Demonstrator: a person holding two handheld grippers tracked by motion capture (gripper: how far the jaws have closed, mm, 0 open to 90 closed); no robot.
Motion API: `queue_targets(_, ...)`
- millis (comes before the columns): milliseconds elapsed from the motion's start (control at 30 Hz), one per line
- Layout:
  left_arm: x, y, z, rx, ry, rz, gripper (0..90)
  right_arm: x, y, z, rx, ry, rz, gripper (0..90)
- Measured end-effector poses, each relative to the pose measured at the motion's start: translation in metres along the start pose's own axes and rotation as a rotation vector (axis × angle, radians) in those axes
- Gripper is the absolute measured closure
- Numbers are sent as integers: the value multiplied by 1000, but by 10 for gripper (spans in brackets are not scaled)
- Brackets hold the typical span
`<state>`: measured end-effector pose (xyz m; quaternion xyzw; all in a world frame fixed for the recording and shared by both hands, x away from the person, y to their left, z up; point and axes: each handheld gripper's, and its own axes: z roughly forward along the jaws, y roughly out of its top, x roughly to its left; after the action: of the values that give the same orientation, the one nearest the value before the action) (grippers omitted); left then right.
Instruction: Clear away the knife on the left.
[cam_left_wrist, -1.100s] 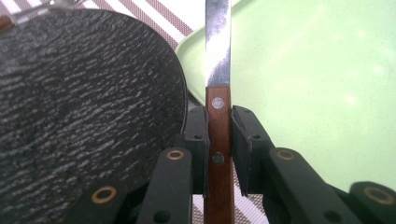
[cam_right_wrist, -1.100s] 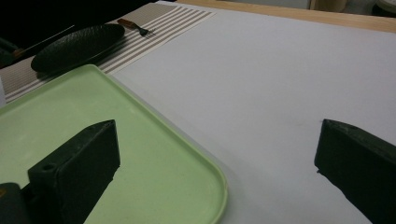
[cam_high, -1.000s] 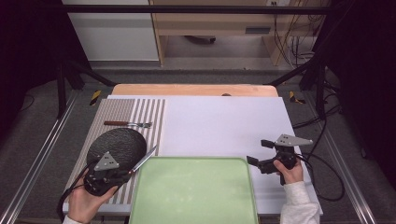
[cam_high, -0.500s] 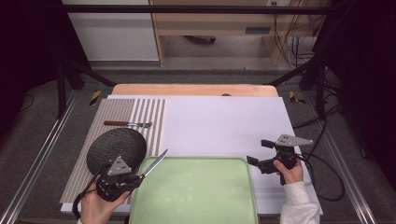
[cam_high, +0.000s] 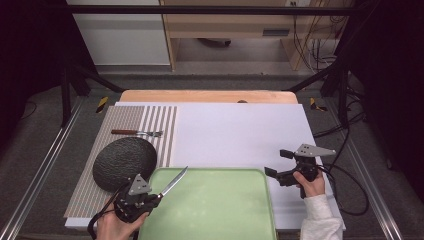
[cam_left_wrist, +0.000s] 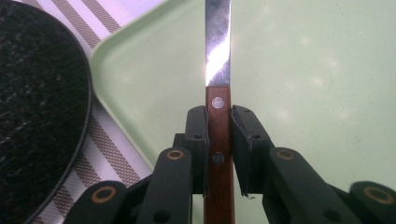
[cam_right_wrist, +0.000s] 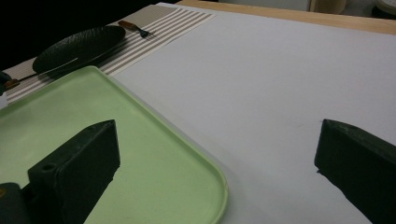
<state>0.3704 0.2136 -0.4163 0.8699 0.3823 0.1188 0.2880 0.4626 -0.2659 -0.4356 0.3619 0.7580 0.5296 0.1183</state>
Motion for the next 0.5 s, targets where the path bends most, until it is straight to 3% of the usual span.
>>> queue_targets(500, -15, -3, 18, 67, -34, 28, 768, 0, 0, 1, 4, -1, -2, 6)
